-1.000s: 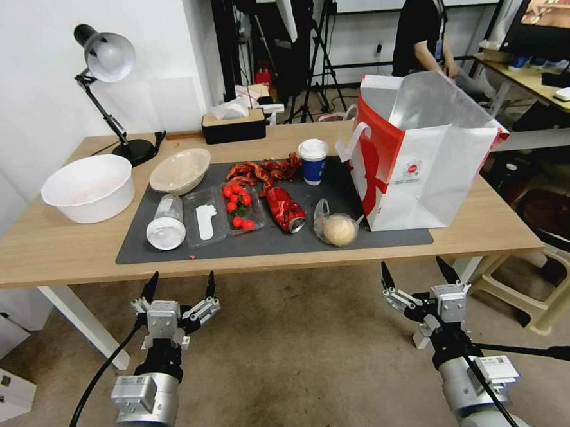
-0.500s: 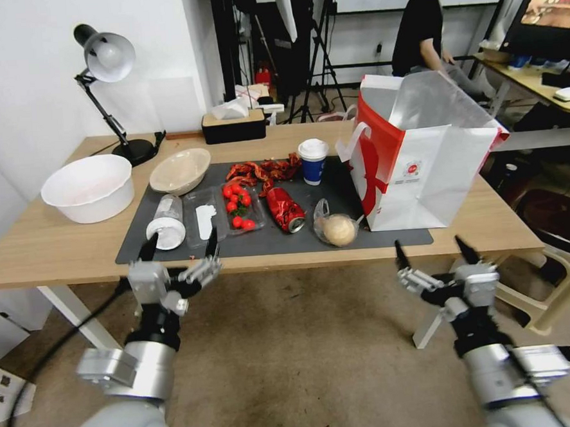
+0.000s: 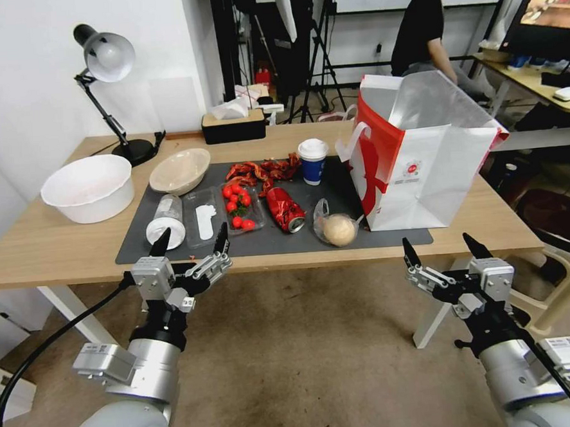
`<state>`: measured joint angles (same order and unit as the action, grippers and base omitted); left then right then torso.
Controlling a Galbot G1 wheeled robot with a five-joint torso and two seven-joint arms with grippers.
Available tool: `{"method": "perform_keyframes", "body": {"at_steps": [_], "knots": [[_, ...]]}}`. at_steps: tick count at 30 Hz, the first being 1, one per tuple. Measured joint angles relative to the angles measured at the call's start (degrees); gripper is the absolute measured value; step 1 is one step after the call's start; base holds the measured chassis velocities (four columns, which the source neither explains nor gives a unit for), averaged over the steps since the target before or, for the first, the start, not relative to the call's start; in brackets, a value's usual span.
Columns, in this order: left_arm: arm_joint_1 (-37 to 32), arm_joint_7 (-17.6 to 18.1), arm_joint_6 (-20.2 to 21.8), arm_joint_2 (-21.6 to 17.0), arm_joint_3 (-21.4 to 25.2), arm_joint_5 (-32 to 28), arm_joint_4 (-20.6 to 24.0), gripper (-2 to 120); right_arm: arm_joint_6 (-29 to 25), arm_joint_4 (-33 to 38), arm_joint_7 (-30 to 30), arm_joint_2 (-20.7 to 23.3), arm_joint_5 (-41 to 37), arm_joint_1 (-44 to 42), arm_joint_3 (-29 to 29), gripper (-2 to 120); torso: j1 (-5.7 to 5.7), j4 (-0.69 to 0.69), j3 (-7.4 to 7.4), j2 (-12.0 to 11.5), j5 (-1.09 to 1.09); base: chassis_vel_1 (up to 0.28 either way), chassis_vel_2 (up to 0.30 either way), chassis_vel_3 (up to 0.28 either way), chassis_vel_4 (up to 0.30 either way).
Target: Pick up the trash from the table and place it into the takeout bag.
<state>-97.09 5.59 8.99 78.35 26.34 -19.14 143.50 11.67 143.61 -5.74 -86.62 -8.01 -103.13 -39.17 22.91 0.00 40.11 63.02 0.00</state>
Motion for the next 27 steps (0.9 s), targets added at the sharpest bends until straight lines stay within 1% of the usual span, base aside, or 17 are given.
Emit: {"method": "perform_keyframes", "body": {"at_steps": [21,27], "knots": [[-0.30,-0.26,-0.24,0.09,0.14,0.59,-0.17,100,-0.15,-0.26,-0.10,0.10,0.25,0.35,0.07,100,0.00,0.00,-0.01,0.00,0.00,0.000,0.000,0.000,0.000],[-0.32,-0.59,-0.36,0.02,0.28,0.93,-0.37,100,-0.10,-0.32,-0.66,0.76,0.49,1.01,0.14,100,0.00,0.00,0.00,0.00,0.00,0.000,0.000,0.000,0.000]]}}
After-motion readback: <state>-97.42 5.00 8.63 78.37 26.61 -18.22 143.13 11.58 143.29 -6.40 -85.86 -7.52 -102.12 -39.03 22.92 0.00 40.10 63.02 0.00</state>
